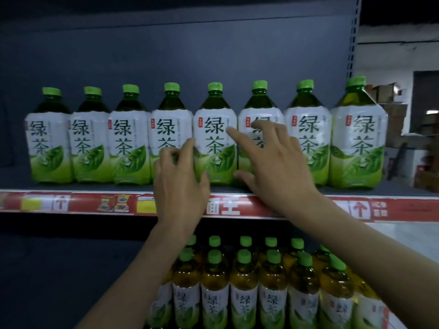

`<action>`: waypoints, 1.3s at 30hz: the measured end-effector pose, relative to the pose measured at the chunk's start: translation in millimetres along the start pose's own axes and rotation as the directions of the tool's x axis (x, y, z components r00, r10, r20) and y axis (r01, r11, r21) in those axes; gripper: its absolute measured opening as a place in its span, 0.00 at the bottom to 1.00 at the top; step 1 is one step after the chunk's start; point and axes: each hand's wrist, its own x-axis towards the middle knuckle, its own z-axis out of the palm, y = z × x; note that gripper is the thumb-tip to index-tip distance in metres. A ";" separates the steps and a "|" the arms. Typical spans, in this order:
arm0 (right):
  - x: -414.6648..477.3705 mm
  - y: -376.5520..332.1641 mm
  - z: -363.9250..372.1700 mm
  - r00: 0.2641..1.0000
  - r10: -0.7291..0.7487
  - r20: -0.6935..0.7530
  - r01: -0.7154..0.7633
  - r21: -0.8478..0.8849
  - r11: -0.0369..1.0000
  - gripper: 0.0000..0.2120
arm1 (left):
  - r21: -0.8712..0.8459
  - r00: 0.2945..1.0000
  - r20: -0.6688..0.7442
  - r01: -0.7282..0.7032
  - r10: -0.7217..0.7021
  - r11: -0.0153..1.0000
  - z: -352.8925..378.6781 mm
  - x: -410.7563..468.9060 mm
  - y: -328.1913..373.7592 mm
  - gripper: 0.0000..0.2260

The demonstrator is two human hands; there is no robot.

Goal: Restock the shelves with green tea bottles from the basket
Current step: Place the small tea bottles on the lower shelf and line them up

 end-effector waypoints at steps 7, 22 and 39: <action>20.9 -25.5 24.9 0.995 -0.081 0.054 0.084 -0.053 0.995 0.41 | 0.120 0.998 0.061 -0.007 0.000 0.993 -4.2 2.6 -26.9 0.31; 41.9 -78.2 15.2 0.986 -0.165 0.011 0.164 0.051 0.985 0.37 | -0.081 0.979 -0.079 0.181 -0.187 0.980 -54.1 42.7 -96.1 0.26; 127.4 -178.4 17.6 0.981 -0.191 -0.013 0.185 0.319 0.930 0.26 | -0.348 0.792 0.450 0.581 -0.413 0.735 -132.3 127.7 -282.8 0.39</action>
